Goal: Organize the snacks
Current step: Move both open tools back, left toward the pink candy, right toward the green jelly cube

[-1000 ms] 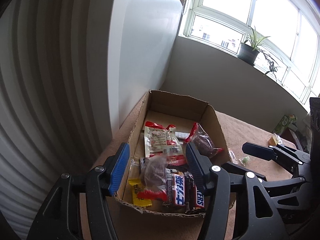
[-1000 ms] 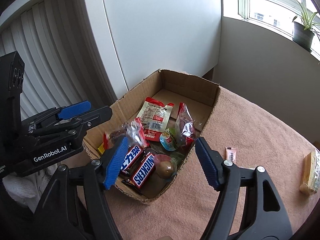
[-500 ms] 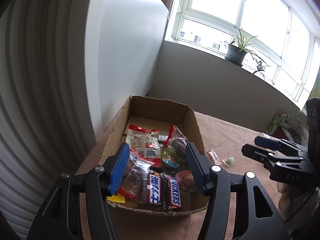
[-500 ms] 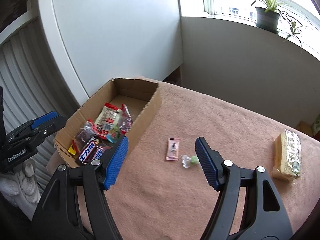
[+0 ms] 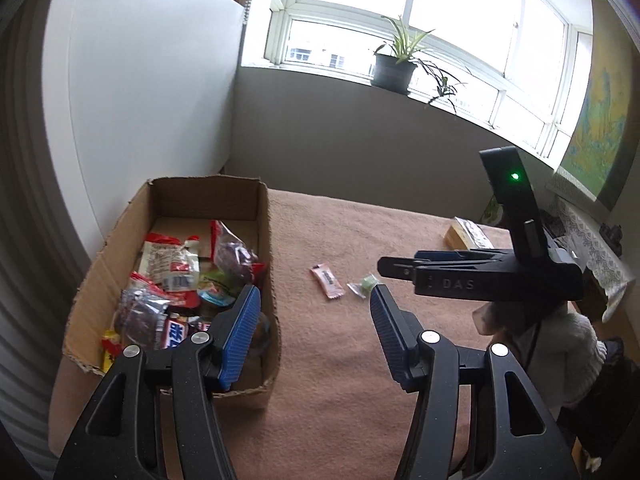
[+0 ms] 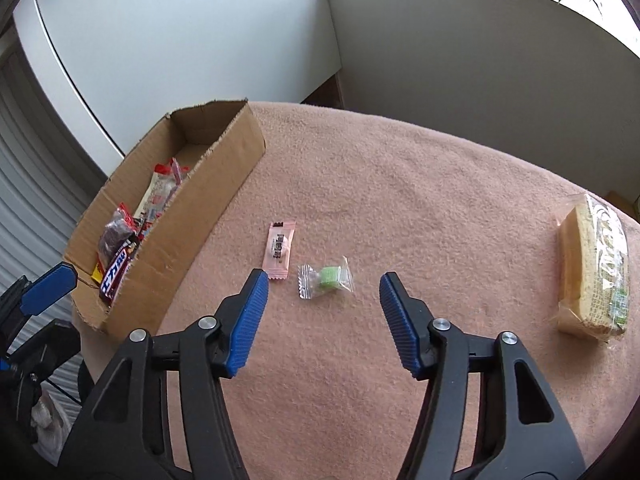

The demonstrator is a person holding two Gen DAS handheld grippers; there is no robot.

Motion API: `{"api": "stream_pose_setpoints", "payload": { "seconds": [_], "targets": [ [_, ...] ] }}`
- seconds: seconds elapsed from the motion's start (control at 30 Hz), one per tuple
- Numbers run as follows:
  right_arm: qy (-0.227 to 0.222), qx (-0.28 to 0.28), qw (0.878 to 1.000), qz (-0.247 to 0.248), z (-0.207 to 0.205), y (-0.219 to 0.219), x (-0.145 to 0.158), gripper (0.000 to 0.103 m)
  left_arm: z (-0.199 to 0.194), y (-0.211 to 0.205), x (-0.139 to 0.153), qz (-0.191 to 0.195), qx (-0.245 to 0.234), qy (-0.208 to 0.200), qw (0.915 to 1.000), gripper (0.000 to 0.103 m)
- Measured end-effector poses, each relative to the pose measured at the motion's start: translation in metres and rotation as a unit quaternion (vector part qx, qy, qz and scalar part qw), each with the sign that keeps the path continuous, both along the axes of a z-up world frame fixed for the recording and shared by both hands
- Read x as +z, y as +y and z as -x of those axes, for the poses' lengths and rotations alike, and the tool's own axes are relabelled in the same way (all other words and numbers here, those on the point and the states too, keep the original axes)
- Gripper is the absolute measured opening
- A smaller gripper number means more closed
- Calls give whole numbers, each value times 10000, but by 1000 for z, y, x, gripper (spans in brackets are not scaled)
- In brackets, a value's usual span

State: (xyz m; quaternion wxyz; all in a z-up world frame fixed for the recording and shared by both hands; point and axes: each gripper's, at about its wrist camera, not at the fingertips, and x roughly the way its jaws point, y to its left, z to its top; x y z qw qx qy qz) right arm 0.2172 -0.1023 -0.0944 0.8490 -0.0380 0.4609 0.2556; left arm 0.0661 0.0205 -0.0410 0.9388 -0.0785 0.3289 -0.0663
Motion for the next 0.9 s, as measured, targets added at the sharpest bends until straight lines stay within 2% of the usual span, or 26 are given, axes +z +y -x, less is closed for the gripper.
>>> {"api": "stream_pose_setpoints", "payload": {
  "seconds": [0.23, 0.3, 0.33, 0.5, 0.7, 0.83, 0.9],
  "targets": [
    [-81, 137, 9987, 492, -1, 17, -24, 60, 2, -18, -15, 2, -218, 237, 9995, 48],
    [-143, 135, 9975, 678, -3, 21, -29, 55, 3, -20, -18, 20, -256, 294, 9992, 48],
    [-172, 148, 9972, 719, -4, 21, -30, 51, 3, -21, -19, 20, -259, 317, 9992, 47],
    [-344, 212, 9951, 905, -13, 26, -31, 50, -1, -26, -27, -3, -290, 424, 9987, 45],
    [-395, 243, 9949, 899, -28, 24, -33, 50, -11, -32, -34, -3, -304, 531, 9981, 42],
    [-423, 207, 9951, 870, -38, 16, -31, 37, -20, -39, -40, -60, -351, 605, 9975, 40],
    [-436, 173, 9951, 876, -43, 11, -31, 35, -28, -43, -45, -93, -351, 659, 9972, 39]
  ]
}}
